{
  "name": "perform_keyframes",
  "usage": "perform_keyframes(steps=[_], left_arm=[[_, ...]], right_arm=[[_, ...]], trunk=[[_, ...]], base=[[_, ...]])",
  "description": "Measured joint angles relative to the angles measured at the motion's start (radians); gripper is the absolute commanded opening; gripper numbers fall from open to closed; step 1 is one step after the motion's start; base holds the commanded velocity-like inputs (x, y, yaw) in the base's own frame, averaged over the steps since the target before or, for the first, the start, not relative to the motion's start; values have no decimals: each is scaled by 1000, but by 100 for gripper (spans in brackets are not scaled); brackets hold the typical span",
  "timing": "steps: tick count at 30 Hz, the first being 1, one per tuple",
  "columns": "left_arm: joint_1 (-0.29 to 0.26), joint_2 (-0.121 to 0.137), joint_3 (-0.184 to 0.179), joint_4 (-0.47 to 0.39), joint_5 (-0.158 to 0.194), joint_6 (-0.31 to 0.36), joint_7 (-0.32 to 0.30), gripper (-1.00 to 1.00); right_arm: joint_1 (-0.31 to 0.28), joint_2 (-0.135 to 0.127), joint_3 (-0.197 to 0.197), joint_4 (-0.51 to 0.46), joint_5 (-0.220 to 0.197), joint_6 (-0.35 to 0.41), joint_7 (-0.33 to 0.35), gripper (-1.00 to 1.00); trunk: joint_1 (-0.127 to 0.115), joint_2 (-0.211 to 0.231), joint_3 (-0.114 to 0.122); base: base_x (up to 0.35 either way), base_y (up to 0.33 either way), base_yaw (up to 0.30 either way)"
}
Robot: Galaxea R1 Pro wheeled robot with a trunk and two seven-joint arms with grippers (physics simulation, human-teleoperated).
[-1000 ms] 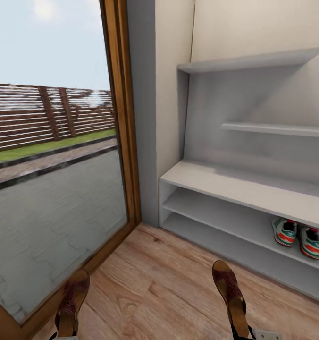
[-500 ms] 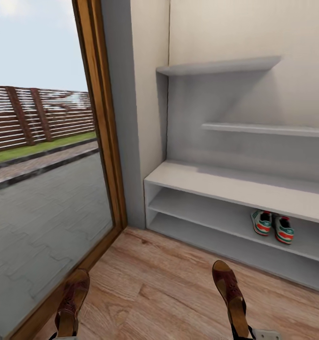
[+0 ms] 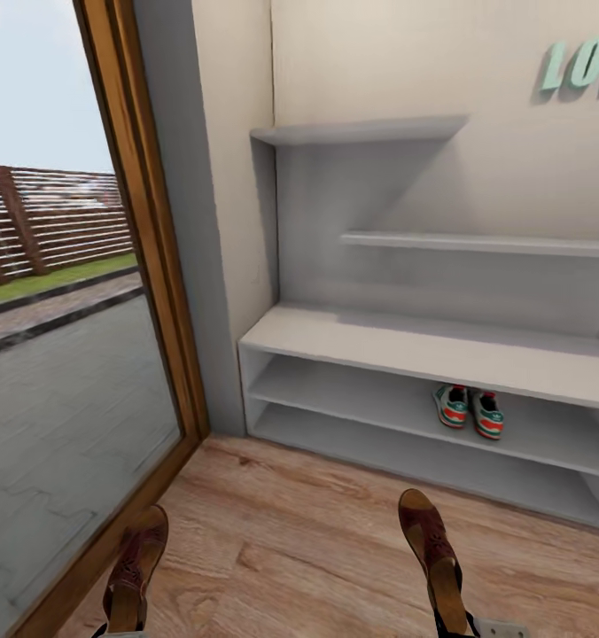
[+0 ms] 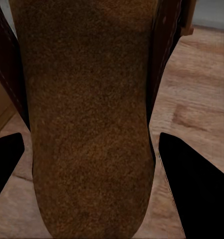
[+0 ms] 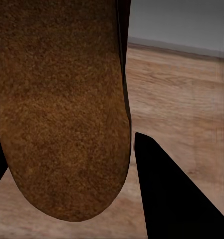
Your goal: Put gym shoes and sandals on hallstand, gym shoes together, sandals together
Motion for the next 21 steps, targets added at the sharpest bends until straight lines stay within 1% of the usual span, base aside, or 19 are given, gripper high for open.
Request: perform_keyframes(steps=[12,15,21], left_arm=[[0,-1,0,0,0,0,0,-100],[0,0,0,0,0,0,0,-100],[0,-1,0,0,-1,0,0,-100]], right_arm=[[0,0,0,1,0,0,0,-100],[0,0,0,1,0,0,0,-100],[0,0,0,-1,0,0,0,-100]], trunk=[[0,0,7],[0,0,9],[0,0,12]], base=[[153,249,-257],[74,89,-257],[6,7,-257]])
